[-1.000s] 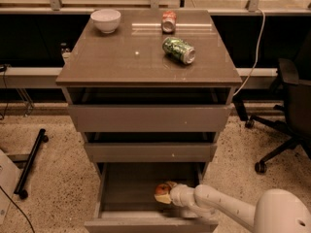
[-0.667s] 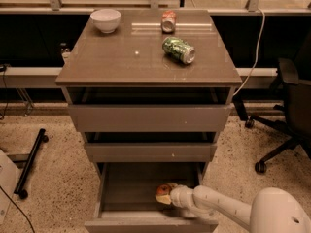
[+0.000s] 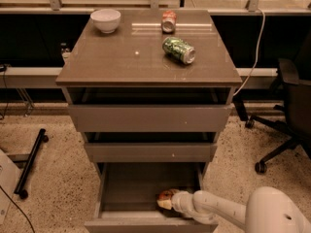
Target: Place apple into bottom drawer
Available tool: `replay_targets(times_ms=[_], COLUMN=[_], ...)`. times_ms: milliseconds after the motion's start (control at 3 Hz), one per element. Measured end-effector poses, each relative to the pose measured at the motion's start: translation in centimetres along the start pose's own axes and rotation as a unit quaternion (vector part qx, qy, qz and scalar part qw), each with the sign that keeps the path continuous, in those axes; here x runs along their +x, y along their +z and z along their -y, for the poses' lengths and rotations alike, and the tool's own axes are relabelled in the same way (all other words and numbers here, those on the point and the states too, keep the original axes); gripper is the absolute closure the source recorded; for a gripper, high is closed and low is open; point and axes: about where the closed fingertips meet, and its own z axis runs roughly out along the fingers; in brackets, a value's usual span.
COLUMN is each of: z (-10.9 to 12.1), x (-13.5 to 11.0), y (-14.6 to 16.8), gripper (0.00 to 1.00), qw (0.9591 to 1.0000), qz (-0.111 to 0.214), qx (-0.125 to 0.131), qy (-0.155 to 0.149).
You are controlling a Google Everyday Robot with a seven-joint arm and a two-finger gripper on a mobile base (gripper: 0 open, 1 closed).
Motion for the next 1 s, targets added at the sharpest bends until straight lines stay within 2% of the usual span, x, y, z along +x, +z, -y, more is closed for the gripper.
replay_targets(times_ms=[333,667,1000], z=[-0.15,-0.29,-0.29], x=[-0.03,-0.03,-0.03], y=[0.11,0.2,0.2], gripper=[0.12,0.0,0.0], qw=[1.0,1.0,1.0], qz=[0.0,0.0,0.0], qx=[-0.001,-0.002,-0.002], qy=[0.0,0.0,0.0])
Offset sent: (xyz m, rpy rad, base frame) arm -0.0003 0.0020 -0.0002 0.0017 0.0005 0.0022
